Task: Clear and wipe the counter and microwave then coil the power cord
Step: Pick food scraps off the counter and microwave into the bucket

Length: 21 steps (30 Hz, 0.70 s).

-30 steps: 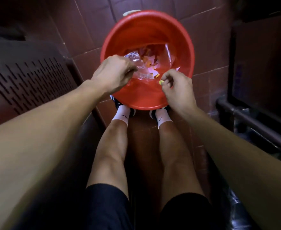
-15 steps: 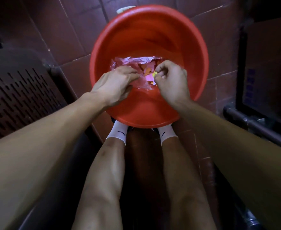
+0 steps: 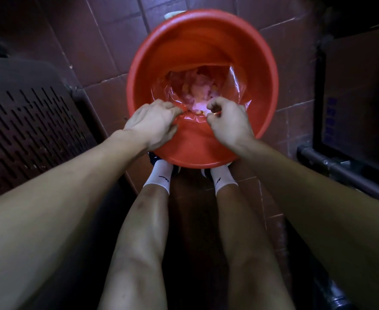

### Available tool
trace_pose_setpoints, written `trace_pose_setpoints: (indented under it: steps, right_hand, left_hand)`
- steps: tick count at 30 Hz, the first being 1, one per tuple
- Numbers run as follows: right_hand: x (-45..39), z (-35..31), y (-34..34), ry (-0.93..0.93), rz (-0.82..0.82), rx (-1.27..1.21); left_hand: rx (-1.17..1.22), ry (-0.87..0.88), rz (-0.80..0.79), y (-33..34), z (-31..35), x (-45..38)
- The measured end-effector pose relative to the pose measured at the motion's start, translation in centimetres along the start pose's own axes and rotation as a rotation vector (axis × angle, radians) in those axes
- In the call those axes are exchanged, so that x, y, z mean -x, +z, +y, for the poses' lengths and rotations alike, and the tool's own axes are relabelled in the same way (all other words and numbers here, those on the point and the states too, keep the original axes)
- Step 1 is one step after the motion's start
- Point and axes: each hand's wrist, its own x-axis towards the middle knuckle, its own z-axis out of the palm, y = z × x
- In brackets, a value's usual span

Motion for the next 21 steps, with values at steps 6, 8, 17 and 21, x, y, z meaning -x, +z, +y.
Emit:
trace_pose_setpoints:
  steps: [6,8,17,21]
  right_hand:
    - [3.3,-0.4,-2.5,-0.026,-0.029,0.073]
    - [4.9,-1.0,-4.2,-0.057,-0.031,0.096]
    - [14.5,-5.7,-14.8,-0.249,-0.009,0.19]
    - [20.1,-9.0,-19.9,-0.383,-0.008,0.222]
  left_hand:
    - [-0.038,-0.097,-0.054,-1.8,2.1,2.7]
    - [-0.024,-0.128,-0.047,-3.2,3.3,4.0]
    - [0.229,-0.398,0.126,-13.7,10.6,13.1]
    - [0.302,-0.463,0.271,-18.7,15.1,19.7]
